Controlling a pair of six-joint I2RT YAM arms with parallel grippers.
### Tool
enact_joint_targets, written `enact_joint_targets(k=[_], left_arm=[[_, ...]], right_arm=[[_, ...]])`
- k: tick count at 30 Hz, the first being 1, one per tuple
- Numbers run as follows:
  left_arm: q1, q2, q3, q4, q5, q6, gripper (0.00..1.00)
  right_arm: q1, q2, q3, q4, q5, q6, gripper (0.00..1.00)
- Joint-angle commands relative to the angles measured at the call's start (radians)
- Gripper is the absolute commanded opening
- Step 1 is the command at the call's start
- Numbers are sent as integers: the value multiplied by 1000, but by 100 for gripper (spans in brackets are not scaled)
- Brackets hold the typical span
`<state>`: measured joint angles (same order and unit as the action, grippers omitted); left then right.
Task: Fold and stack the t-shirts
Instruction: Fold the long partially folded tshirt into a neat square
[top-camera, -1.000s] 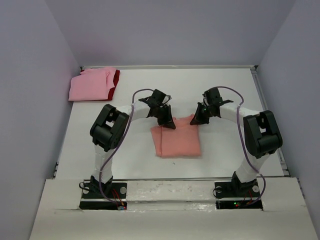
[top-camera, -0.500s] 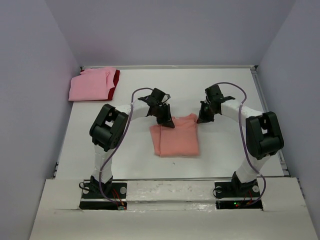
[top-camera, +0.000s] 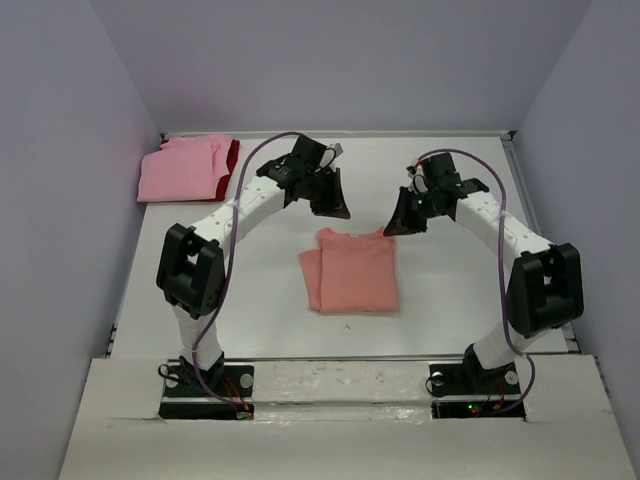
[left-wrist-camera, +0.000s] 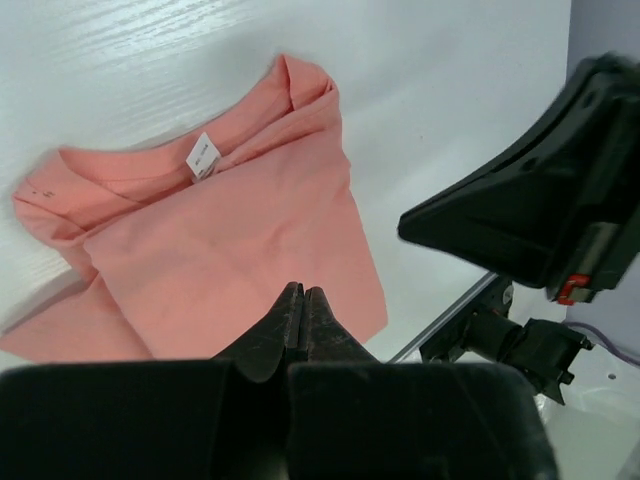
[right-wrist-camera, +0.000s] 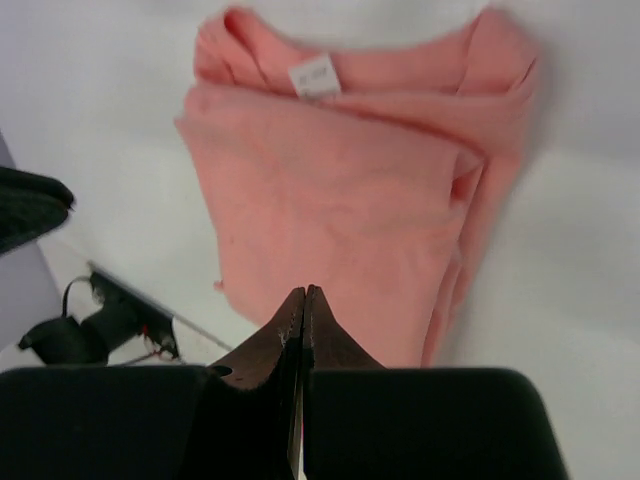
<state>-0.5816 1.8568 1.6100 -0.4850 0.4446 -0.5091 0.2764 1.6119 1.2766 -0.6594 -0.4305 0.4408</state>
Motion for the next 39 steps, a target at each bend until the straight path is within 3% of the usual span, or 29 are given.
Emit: enact_joint_targets(k=[1, 9, 21, 29, 39], left_arm=[[-9, -50, -67, -46, 34, 15, 0], [-35, -44, -188, 97, 141, -25, 0], [-104, 73, -180, 226, 224, -52, 0], [-109, 136, -182, 299, 249, -71, 0], [-109, 154, -165, 296, 256, -65, 0]], right_arm=[[0, -21, -100, -108, -255, 56, 0], [0, -168, -295, -45, -387, 165, 0], [0, -334, -454, 20, -422, 317, 0], [9, -349, -620, 288, -433, 429, 0], [84, -196, -695, 590, -438, 558, 0]])
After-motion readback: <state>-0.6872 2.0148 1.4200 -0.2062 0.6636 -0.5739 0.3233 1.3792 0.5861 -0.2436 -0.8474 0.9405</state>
